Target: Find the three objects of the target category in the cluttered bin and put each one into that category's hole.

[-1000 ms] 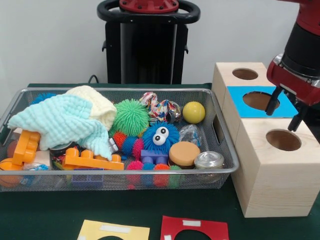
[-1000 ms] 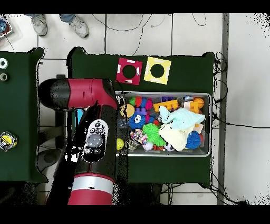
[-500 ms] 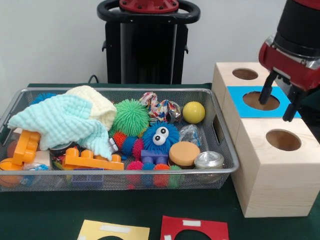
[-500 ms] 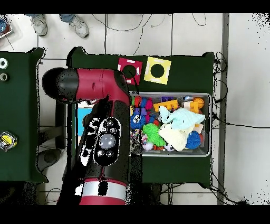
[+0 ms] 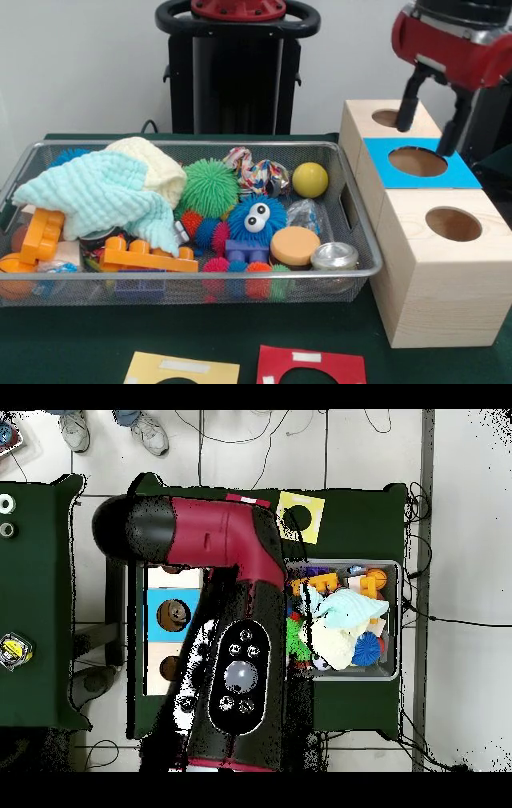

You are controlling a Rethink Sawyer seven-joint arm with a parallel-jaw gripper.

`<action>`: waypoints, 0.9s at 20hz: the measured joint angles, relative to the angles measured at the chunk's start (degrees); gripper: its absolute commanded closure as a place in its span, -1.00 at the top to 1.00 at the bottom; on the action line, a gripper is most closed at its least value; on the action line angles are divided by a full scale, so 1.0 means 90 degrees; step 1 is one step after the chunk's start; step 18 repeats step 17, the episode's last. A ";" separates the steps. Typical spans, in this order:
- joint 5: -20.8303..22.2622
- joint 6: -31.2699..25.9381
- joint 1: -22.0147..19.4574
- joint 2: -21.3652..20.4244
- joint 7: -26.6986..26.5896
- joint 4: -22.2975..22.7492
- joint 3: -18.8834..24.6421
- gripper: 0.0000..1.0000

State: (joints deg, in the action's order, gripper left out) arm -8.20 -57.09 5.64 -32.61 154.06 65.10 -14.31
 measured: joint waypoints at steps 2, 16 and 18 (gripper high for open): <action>0.0004 0.0120 -0.0121 -0.0172 0.0000 0.0158 -0.0001 1.00; 0.0536 0.0628 -0.0709 -0.1160 -0.0003 0.1246 0.0002 1.00; 0.0572 0.0628 -0.0727 -0.1206 -0.0003 0.1299 0.0003 1.00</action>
